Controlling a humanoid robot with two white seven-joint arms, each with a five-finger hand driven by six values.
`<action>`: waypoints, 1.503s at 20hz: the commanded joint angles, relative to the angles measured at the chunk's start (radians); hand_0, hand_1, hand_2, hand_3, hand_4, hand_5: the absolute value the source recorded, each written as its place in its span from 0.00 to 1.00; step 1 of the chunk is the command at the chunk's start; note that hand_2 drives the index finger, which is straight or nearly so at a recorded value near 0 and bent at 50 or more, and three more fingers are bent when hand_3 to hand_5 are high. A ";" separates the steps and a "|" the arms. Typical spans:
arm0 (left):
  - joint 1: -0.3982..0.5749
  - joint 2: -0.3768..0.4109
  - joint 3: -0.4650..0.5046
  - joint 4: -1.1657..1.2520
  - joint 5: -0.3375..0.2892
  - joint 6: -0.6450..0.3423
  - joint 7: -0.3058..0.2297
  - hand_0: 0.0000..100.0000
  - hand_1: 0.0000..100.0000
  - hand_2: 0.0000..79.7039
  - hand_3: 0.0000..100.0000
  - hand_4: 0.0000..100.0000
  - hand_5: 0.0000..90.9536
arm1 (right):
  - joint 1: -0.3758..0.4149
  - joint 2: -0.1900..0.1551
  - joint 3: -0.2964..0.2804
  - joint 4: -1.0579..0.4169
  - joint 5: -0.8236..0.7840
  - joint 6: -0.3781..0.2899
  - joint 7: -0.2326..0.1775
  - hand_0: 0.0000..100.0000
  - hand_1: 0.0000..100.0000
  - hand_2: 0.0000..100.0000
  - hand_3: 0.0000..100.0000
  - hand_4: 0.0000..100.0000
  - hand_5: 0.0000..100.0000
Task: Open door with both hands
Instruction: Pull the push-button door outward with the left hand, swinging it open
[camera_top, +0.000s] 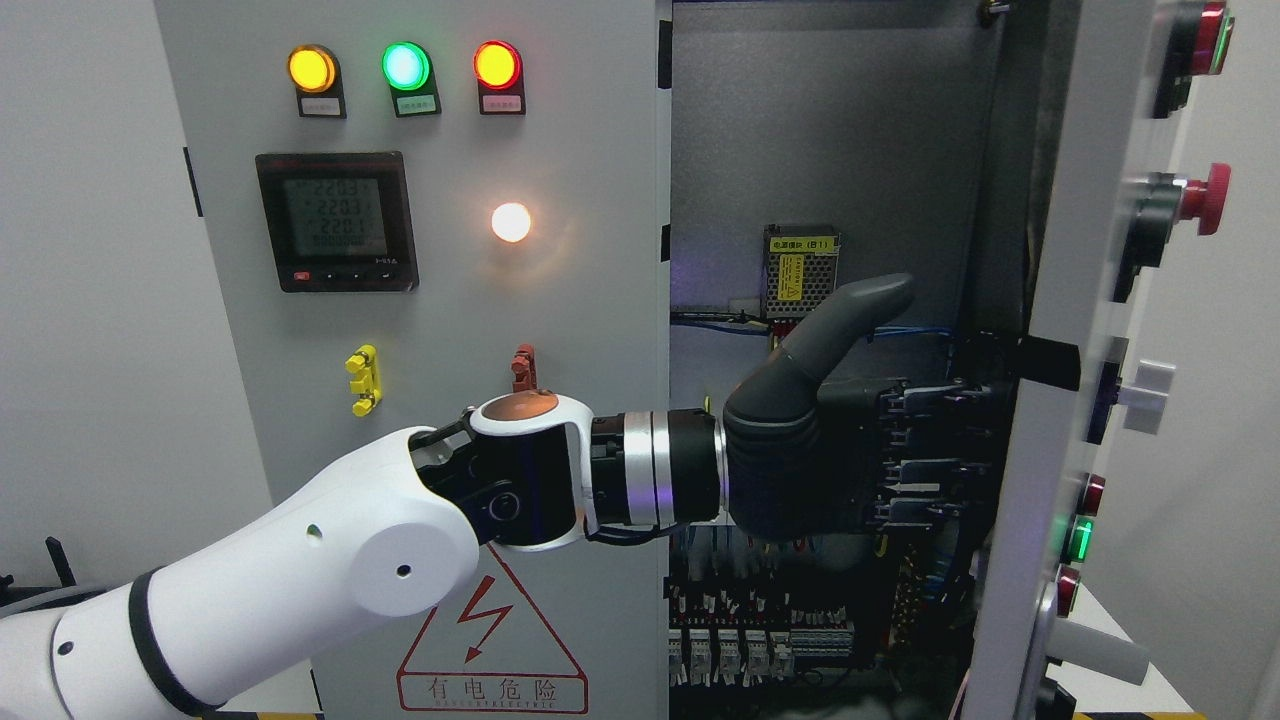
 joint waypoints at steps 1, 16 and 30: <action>-0.003 -0.065 0.000 -0.004 0.002 -0.002 0.027 0.00 0.00 0.00 0.00 0.03 0.00 | 0.000 0.000 0.000 -0.001 0.000 0.000 0.001 0.00 0.00 0.00 0.00 0.00 0.00; -0.024 -0.174 -0.004 -0.003 0.002 -0.004 0.125 0.00 0.00 0.00 0.00 0.03 0.00 | 0.000 0.000 0.000 -0.001 0.000 0.000 0.001 0.00 0.00 0.00 0.00 0.00 0.00; -0.055 -0.294 -0.032 0.007 0.005 -0.007 0.165 0.00 0.00 0.00 0.00 0.03 0.00 | 0.000 0.000 0.000 0.001 0.000 0.000 0.001 0.00 0.00 0.00 0.00 0.00 0.00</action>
